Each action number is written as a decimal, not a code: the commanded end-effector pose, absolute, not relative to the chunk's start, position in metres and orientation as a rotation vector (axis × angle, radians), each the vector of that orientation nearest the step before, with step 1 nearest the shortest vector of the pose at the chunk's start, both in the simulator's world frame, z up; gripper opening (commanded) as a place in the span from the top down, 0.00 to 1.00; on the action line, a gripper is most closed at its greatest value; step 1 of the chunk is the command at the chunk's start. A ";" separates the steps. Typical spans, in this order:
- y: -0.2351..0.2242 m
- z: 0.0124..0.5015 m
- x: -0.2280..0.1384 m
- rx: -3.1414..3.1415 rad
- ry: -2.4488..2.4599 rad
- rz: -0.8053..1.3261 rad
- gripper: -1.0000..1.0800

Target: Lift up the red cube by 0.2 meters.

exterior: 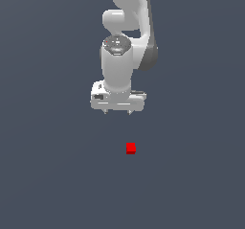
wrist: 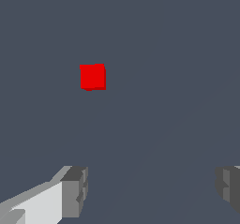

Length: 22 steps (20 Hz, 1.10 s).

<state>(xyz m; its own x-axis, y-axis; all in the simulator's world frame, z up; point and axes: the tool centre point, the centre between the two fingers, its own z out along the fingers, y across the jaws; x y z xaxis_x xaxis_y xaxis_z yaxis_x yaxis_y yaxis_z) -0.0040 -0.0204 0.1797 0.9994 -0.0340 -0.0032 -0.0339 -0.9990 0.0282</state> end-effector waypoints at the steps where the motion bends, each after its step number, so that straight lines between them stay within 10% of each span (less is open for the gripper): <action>1: -0.020 0.180 -0.004 3.113 -0.053 -0.006 0.04; 22: 0.013 0.088 0.048 3.130 -0.025 -0.003 0.04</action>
<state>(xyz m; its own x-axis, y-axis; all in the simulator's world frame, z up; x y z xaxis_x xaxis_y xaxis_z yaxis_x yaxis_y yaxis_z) 0.0413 0.0082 0.1000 0.9998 -0.0184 -0.0019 -0.0184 -0.9997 0.0136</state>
